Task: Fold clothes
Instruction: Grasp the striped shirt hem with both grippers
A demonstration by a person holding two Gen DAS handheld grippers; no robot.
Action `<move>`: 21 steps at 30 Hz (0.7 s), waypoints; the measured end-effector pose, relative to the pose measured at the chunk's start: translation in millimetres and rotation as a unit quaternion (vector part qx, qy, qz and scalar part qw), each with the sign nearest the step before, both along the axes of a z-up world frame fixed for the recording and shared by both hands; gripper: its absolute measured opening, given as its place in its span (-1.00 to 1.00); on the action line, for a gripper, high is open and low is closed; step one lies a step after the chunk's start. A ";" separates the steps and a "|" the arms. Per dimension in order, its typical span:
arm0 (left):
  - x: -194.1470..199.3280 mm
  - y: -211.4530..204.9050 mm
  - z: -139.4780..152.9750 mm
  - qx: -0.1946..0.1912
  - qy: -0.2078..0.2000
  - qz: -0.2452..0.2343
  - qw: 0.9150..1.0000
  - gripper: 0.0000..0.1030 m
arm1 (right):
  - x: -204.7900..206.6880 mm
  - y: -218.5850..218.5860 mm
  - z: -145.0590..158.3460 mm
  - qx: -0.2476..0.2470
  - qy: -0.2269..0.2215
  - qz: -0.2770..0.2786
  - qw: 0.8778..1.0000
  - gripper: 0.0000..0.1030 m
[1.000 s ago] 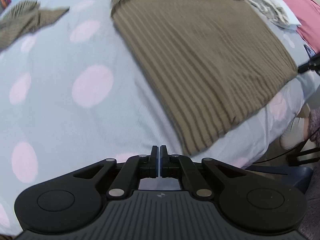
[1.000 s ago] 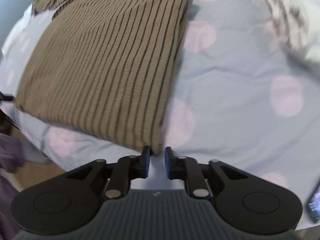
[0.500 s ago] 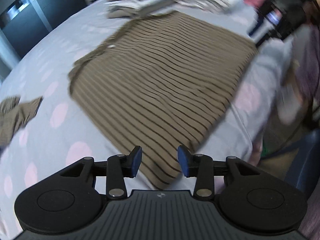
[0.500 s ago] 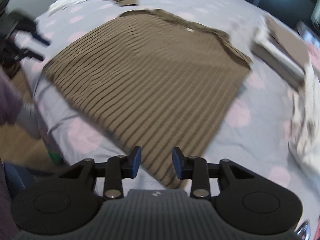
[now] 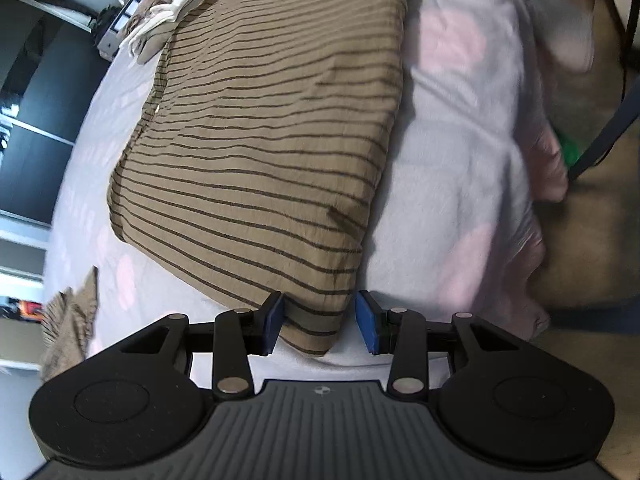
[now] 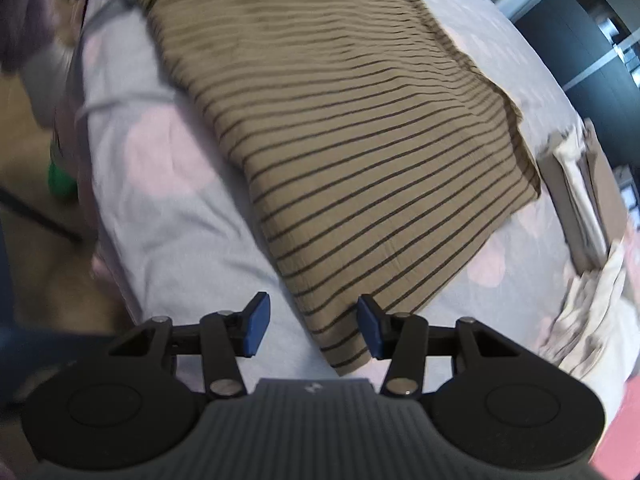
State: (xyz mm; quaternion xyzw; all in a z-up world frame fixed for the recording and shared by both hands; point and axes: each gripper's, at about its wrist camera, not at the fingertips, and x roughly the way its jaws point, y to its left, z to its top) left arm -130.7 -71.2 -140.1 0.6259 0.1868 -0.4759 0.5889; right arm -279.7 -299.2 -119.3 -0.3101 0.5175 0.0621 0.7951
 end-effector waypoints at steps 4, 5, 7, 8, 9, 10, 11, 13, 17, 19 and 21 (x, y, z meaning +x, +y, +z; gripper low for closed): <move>-5.0 1.9 -11.6 0.010 -0.031 -0.026 0.999 -0.28 | -7.0 8.3 -11.9 -0.066 -0.004 0.052 0.996 0.00; -7.3 1.3 -13.8 0.012 -0.043 -0.038 0.998 -0.28 | -7.5 9.9 -14.5 -0.079 -0.007 0.059 0.995 0.00; -12.6 1.5 -20.2 0.015 -0.070 -0.062 0.996 -0.28 | -8.5 12.9 -20.2 -0.104 -0.015 0.075 0.992 -0.01; -14.3 1.7 -23.7 0.015 -0.084 -0.072 0.994 -0.28 | -9.4 14.3 -23.4 -0.117 -0.018 0.085 0.989 -0.02; -15.3 1.8 -27.0 0.015 -0.099 -0.079 0.992 -0.28 | -10.5 16.5 -26.4 -0.131 -0.022 0.096 0.987 -0.02; -15.8 1.9 -29.7 0.015 -0.111 -0.086 0.990 -0.28 | -11.9 17.5 -28.8 -0.144 -0.024 0.107 0.984 -0.05; -15.9 2.3 -30.8 0.016 -0.118 -0.092 0.989 -0.31 | -13.5 18.3 -31.1 -0.157 -0.026 0.118 0.980 -0.10; -14.3 4.1 -30.4 0.019 -0.117 -0.097 0.988 -0.66 | -16.7 19.3 -34.1 -0.181 -0.030 0.137 0.973 -0.43; -5.2 3.5 -19.2 0.003 -0.099 -0.085 0.991 -0.90 | -19.7 15.9 -28.0 -0.180 -0.038 0.139 0.973 -0.76; 2.5 1.3 -7.9 -0.011 -0.080 -0.062 0.995 -0.94 | -17.9 10.8 -21.3 -0.170 -0.042 0.126 0.976 -0.89; 10.0 -0.4 5.7 -0.024 -0.065 -0.048 0.996 -0.95 | -13.7 6.4 -10.5 -0.156 -0.052 0.109 0.980 -0.92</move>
